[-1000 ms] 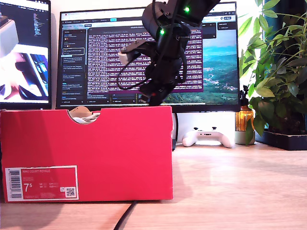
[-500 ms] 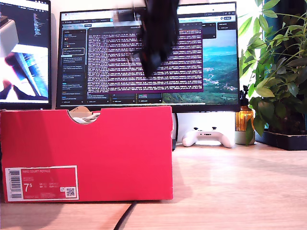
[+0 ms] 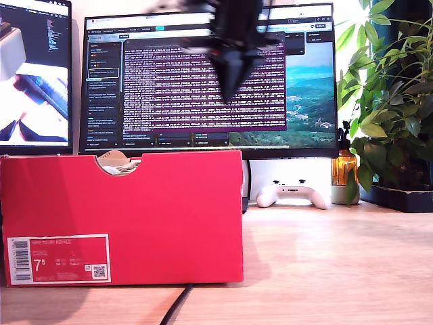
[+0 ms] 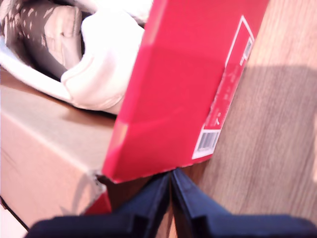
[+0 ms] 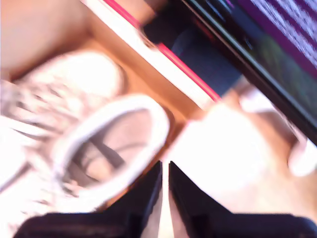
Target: Pack the white shoes by picking the first shoe and placing it inside the red shoebox, left side, then picking and rotating the second shoe and placing it in the shoebox
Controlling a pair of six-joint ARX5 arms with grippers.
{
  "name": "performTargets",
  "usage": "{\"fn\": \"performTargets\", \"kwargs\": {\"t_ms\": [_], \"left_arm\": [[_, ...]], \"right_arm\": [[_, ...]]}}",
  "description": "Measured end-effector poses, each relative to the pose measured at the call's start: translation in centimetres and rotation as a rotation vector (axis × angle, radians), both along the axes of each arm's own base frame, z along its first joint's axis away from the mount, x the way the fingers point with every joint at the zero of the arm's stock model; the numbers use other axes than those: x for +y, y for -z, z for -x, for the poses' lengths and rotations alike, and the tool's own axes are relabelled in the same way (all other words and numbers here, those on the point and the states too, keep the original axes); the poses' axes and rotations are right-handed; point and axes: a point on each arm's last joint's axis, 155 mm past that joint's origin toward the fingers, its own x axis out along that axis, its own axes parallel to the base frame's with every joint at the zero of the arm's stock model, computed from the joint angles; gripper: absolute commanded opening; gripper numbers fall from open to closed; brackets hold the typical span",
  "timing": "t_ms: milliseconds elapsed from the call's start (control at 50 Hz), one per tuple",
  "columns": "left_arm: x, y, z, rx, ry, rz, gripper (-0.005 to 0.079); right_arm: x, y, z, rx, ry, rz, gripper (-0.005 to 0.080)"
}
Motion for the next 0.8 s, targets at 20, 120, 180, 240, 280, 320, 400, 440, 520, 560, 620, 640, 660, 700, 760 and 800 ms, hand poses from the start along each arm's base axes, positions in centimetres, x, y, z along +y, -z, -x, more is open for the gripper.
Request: {"fn": "performTargets", "kwargs": {"t_ms": [20, 120, 180, 240, 280, 320, 400, 440, 520, 560, 620, 640, 660, 700, 760, 800], "left_arm": [[0.1, 0.1, 0.0, 0.002, -0.003, -0.005, -0.0011], [0.7, 0.8, 0.8, 0.04, -0.005, -0.032, -0.0011], [1.0, 1.3, 1.3, 0.066, -0.006, -0.049, -0.0011], [1.4, 1.6, 1.6, 0.084, -0.018, -0.063, -0.0011], [1.6, 1.7, 1.7, 0.092, -0.035, -0.061, -0.0011], [1.8, 1.7, 1.9, 0.098, -0.05, -0.058, -0.0011], [2.0, 1.2, 2.1, 0.095, -0.062, -0.05, -0.0011], [2.0, 0.5, 2.1, 0.087, -0.069, -0.038, -0.0011], [1.4, -2.3, 1.2, 0.02, -0.082, 0.022, -0.0011], [1.0, -4.1, 0.6, -0.023, -0.089, 0.062, -0.0011], [0.6, -6.3, 0.3, -0.061, -0.107, 0.128, -0.0011], [0.4, -6.9, 0.2, -0.076, -0.104, 0.143, -0.0011], [0.3, -7.4, 0.1, -0.092, -0.102, 0.154, -0.0011], [0.1, -8.5, -0.2, -0.116, -0.122, 0.199, -0.0011], [-0.1, -9.7, -0.5, -0.133, -0.148, 0.248, -0.0011], [-0.2, -10.3, -0.8, -0.146, -0.159, 0.273, -0.0011]], "right_arm": [[-0.1, 0.0, -0.1, 0.001, 0.004, -0.004, -0.001], [-1.4, 0.0, -0.8, 0.0, 0.035, -0.006, -0.0009], [-1.8, 0.0, -1.0, 0.001, 0.044, -0.006, -0.001], [-1.8, 0.0, -1.0, 0.004, 0.044, -0.004, -0.001], [-1.8, 0.1, -0.9, 0.007, 0.042, -0.003, -0.0009], [-1.7, 0.1, -0.8, 0.008, 0.041, -0.003, -0.0009], [-1.7, 0.1, -0.8, 0.009, 0.039, -0.002, -0.0009], [-1.7, 0.1, -0.8, 0.01, 0.039, -0.002, -0.0009], [-1.8, 0.3, -0.5, 0.022, 0.039, 0.006, -0.0009], [-1.9, 0.4, -0.4, 0.028, 0.039, 0.011, -0.0009], [-2.3, 0.6, -0.2, 0.04, 0.043, 0.018, -0.0009], [-2.3, 0.7, -0.2, 0.043, 0.044, 0.02, -0.0009], [-2.4, 0.7, -0.2, 0.046, 0.046, 0.022, -0.0009], [-2.8, 0.8, -0.1, 0.054, 0.052, 0.027, -0.0009], [-3.3, 1.1, 0.0, 0.068, 0.059, 0.036, -0.0009], [-3.7, 1.2, 0.1, 0.078, 0.065, 0.041, -0.0009]]}}
